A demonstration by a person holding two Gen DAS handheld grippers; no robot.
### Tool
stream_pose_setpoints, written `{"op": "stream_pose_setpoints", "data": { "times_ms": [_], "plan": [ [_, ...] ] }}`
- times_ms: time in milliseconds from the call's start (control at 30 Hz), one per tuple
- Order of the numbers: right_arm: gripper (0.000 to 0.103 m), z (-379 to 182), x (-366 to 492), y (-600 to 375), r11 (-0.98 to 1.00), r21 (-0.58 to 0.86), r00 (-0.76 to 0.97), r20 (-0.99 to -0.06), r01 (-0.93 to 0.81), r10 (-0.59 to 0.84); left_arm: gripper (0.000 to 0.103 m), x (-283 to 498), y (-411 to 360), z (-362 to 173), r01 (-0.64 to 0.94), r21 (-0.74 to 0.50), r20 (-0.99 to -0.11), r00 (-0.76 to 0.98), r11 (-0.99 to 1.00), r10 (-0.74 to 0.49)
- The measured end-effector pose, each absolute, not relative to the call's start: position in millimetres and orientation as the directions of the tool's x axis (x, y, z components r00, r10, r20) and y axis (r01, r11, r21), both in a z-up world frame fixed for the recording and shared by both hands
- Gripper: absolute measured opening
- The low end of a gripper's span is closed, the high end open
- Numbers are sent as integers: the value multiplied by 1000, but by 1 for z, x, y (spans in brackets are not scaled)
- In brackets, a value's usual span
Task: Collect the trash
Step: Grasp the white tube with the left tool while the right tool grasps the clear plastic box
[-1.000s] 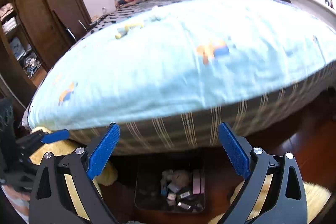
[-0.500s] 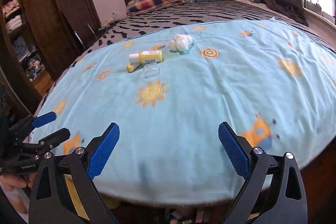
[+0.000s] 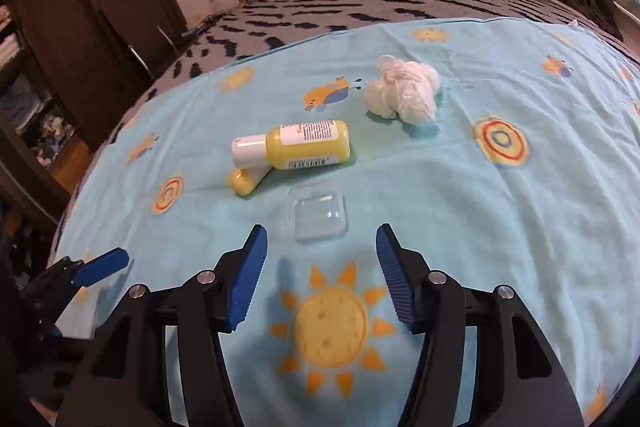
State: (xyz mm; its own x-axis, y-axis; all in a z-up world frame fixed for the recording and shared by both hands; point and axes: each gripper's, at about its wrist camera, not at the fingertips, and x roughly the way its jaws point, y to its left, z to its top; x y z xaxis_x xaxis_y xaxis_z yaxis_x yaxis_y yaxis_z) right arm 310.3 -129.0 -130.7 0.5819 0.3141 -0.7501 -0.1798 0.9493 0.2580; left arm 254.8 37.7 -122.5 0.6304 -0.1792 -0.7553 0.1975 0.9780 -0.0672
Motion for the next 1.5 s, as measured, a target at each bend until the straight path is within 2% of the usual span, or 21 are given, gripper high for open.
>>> {"op": "stream_pose_setpoints", "data": {
  "times_ms": [100,200,400,533,767,933,1167,1500],
  "plan": [
    [54,-134,322,-121,957,218,577,-764,-190,288,74,264,37,-125,194,-69,-760,625,979,-177],
    [35,-135,326,-121,964,184,578,-773,-192,262,74,273,34,-125,195,-64,-760,626,979,-174],
    [35,-127,328,-148,969,208,615,-750,-133,245,73,299,20,-122,208,-89,-756,622,974,-202],
    [35,-123,322,-168,970,214,623,-746,-111,236,56,325,6,-123,214,-92,-761,615,972,-207],
    [35,-119,304,-190,968,222,631,-736,-120,247,43,361,-7,-127,198,-96,-776,599,975,-198],
    [35,-110,290,-197,964,222,641,-720,-148,264,21,372,-11,-130,213,-89,-790,580,973,-199],
    [35,-94,255,-200,954,218,668,-681,-207,300,18,350,-4,-125,217,-99,-782,586,971,-211],
    [35,-96,175,-205,938,218,686,-640,-271,347,18,237,12,-116,253,-66,-738,638,965,-218]
  ]
}}
